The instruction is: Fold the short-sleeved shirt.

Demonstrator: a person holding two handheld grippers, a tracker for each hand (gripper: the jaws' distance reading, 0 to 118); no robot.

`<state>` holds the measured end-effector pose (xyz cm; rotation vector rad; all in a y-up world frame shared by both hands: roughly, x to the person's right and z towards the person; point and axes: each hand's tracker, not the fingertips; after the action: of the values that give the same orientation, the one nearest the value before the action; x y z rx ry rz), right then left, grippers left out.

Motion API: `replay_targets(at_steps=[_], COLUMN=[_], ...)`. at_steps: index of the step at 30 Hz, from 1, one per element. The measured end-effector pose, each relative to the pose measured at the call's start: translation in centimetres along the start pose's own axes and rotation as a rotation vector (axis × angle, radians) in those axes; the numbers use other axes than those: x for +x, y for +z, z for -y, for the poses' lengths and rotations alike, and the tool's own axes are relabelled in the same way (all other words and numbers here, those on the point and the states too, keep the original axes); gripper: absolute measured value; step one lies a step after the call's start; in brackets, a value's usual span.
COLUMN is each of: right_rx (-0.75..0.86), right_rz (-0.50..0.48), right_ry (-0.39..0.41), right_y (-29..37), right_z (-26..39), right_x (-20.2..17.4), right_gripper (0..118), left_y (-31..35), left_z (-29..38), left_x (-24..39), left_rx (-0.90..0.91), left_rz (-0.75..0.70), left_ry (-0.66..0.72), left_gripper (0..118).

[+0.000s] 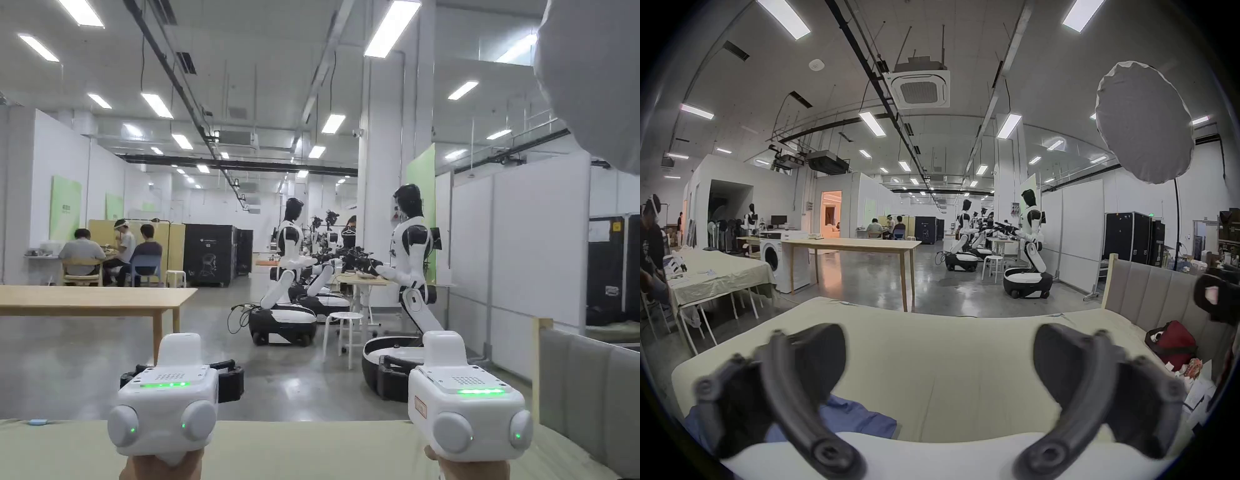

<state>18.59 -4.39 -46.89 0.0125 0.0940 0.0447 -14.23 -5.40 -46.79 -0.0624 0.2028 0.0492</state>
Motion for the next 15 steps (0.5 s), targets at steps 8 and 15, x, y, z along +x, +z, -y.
replay_targets(at_steps=[8, 15], right_rx=[-0.007, -0.002], right_rz=[0.036, 0.035], right_ry=[0.027, 0.037], right_y=[0.6, 0.6], right_z=[0.4, 0.2], right_x=[-0.5, -1.8], right_gripper=[0, 0], left_y=[0.8, 1.1], left_z=[-0.4, -0.5], left_x=[0.0, -1.6], left_rx=[-0.001, 0.002], left_rz=[-0.005, -0.012], left_ry=[0.020, 0.015], left_gripper=[0, 0])
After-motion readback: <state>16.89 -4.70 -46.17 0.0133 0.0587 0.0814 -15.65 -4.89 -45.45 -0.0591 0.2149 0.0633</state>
